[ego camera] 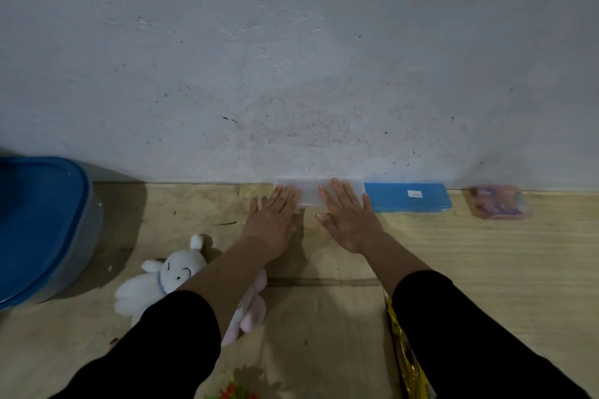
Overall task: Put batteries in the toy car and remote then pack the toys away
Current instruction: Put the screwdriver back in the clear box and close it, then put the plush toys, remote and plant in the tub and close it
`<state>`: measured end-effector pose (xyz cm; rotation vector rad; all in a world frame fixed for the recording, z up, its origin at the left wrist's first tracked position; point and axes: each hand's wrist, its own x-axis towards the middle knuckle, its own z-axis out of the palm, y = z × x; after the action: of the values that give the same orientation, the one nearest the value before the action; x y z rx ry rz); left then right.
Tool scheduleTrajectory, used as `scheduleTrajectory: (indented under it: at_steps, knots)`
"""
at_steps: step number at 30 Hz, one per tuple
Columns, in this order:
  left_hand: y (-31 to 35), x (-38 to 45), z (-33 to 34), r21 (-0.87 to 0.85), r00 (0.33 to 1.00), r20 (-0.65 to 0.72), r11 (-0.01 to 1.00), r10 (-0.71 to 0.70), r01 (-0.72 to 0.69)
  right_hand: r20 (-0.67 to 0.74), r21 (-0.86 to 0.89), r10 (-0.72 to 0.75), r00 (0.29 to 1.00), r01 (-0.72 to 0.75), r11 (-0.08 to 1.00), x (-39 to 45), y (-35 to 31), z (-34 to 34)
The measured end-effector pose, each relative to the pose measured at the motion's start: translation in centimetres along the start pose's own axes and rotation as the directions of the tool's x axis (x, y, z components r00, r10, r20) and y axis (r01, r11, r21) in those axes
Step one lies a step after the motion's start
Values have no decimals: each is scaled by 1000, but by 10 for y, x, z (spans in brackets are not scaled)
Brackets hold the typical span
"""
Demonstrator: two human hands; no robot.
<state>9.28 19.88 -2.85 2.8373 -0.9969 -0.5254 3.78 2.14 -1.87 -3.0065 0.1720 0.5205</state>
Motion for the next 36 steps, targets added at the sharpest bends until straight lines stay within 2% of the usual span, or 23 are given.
scheduleTrajectory:
  at_steps: [3,9,17,22,26,29,33,36]
  knots:
    - [1,-4,-10,-5,998,-44,999,-46,46,-97,8,9,995,-8,1000,-8,-2,-9]
    - [8,-40,-45,-2,983,-156,995,-96,97,-190,3,-20,982,21,1000,-40,-8,-38]
    - [4,-149,-72,52,944,-264,974,-198,219,-230,-39,-142,963,136,990,-96,-45,-77]
    - [-24,-228,-80,28,909,-274,943,-313,333,-238,-26,-283,929,285,958,-122,-108,-84]
    - [-58,-281,-82,8,857,-293,895,-424,446,-237,-71,-408,882,403,912,-134,-173,-87]
    - [-89,-310,-80,-7,834,-260,865,-487,502,-225,-88,-475,851,467,880,-134,-221,-83]
    - [-146,-329,-70,21,833,-240,855,-499,518,-192,-124,-522,831,507,853,-118,-281,-71]
    - [-192,-329,-66,19,850,-190,863,-492,504,-157,-141,-506,848,487,862,-100,-324,-58]
